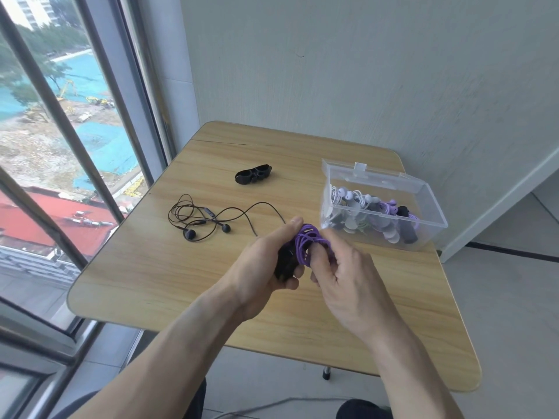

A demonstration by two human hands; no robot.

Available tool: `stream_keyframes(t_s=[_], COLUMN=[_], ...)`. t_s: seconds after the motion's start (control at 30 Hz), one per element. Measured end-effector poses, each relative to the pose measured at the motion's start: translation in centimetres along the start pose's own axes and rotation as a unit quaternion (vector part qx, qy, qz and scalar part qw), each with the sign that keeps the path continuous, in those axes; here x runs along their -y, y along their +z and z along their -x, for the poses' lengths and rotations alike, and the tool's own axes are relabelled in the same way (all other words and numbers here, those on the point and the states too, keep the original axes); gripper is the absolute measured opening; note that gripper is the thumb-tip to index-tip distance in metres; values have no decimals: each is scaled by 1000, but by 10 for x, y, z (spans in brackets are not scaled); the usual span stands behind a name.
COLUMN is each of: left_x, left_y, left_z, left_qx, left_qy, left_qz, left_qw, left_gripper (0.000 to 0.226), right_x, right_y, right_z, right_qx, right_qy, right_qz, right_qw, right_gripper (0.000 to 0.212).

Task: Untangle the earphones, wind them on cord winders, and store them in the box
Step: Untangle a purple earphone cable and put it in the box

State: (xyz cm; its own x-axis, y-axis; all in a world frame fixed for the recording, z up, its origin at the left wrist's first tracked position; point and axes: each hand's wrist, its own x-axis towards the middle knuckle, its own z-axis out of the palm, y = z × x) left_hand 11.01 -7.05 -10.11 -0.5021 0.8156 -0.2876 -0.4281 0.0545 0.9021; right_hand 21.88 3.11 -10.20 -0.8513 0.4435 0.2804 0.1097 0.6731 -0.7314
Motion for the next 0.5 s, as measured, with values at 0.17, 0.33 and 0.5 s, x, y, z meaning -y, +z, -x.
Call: stream_keyframes(t_s=[0.17,0.33,0.5], left_x=[-5,-8,-9], left_y=[-2,-7,-9], left_z=[3,4,4], left_qx=[31,68,113], left_qy=[-23,-32,-29], left_qz=[13,-10,-34], left_qw=[999,997,993], left_gripper=[31,23,18], right_x=[0,0,2], right_y=[1,-1,-5], right_z=[0,2,3], right_qx=[2,31,50], right_qy=[-10,9,27], right_qz=[-1,-36,-62], right_qw=[1000,999,996], right_gripper=[24,18,30])
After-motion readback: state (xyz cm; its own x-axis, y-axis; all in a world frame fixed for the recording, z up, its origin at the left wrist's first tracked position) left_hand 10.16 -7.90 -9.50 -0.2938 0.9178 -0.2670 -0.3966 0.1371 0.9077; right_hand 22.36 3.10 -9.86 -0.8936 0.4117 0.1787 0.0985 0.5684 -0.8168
